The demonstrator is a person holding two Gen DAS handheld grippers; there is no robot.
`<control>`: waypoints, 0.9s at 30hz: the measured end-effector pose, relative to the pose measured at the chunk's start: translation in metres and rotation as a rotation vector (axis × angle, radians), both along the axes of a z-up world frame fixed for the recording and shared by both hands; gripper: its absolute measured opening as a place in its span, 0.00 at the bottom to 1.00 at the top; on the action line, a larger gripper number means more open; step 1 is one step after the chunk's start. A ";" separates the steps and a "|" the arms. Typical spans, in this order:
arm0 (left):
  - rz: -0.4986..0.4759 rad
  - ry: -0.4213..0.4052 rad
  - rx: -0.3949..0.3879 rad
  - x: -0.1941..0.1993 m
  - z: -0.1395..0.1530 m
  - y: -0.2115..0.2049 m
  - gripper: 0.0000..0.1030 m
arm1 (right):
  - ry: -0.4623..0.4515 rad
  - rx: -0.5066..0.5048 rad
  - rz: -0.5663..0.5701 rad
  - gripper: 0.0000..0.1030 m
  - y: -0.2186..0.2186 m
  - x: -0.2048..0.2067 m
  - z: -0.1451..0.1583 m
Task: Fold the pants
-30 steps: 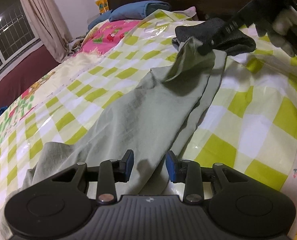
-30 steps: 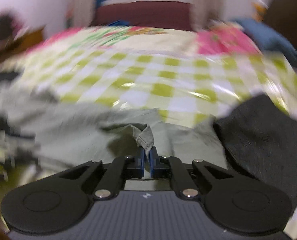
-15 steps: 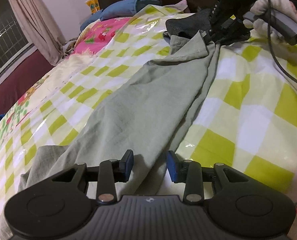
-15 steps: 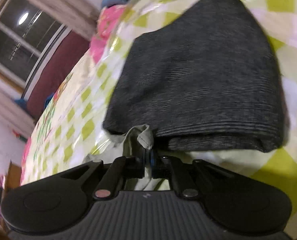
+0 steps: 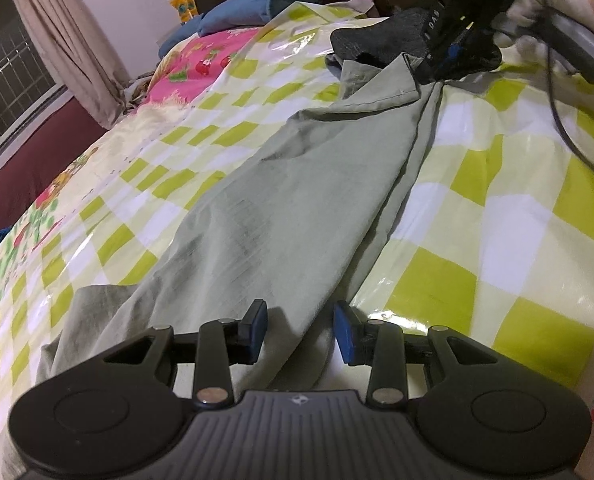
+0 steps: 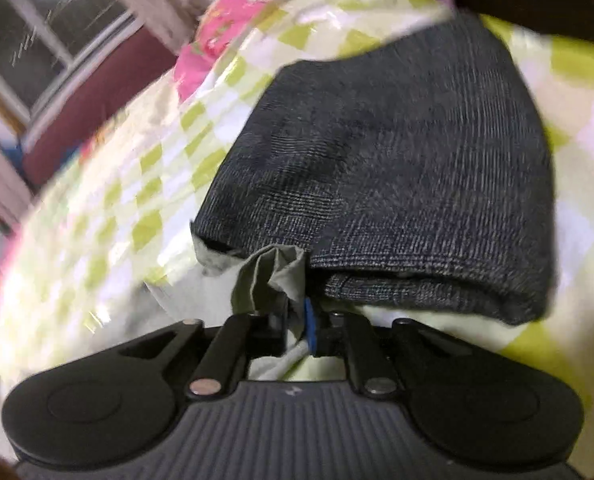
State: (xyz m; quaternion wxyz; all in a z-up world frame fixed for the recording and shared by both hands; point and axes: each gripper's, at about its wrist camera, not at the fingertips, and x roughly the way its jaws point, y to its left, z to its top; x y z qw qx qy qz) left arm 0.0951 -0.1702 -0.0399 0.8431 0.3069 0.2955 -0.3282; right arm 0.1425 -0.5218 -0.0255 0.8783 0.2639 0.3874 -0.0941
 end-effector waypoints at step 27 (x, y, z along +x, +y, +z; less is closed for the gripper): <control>0.067 0.013 -0.020 -0.004 0.005 0.036 0.50 | -0.222 -0.214 0.200 0.50 0.052 0.017 0.058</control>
